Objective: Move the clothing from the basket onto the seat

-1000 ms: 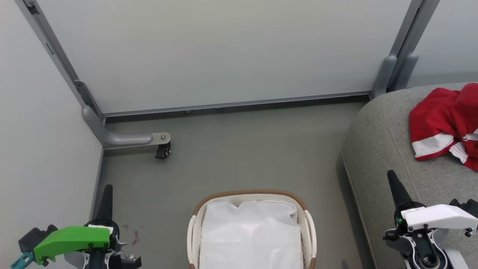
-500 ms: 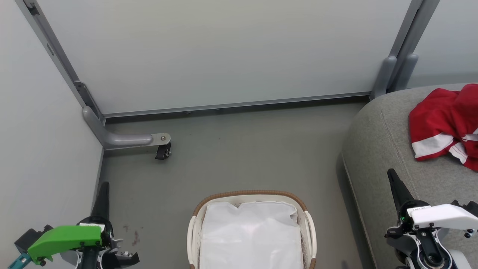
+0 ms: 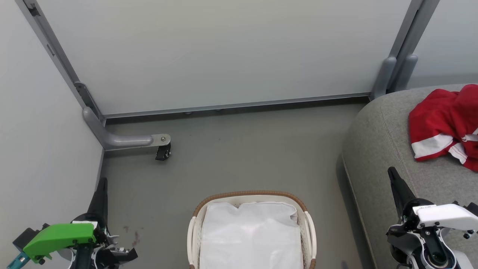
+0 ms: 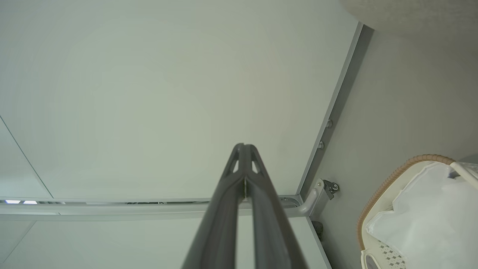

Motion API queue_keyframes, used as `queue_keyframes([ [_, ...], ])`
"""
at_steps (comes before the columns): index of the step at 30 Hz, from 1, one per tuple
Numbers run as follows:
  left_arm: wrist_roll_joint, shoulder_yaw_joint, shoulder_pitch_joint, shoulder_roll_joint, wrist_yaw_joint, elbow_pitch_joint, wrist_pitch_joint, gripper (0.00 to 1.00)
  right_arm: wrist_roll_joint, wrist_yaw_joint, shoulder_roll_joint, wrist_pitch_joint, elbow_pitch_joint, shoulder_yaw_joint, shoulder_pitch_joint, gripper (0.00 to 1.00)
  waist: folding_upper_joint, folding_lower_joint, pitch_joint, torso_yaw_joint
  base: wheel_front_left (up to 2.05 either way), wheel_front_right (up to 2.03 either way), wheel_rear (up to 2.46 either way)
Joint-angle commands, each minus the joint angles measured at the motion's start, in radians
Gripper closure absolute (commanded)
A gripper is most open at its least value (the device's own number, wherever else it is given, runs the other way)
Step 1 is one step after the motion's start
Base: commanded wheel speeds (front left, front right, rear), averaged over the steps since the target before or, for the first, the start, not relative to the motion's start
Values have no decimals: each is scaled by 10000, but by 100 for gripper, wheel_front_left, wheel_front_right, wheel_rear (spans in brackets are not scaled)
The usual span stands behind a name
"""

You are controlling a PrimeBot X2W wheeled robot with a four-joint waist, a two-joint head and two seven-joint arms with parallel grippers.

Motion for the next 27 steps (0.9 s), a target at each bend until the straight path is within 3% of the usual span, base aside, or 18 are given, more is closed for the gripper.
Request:
queue_keyframes([
  [1, -187, 75, -183, 42, -65, -76, 48, 100, 196, -3, -64, 93, -66, -34, 36, 100, 0, 0, -3, 0, 0, 0, 0],
  [8, -592, 143, -191, 44, -74, -109, 175, 100, 660, -3, -68, 205, -103, -58, 44, 100, 0, 0, -18, -2, 0, 0, 0],
  [27, -564, 133, -178, 44, -73, -92, 168, 100, 628, -3, -67, 187, -97, -54, 45, 100, 0, 0, -18, -2, 0, 0, 0],
])
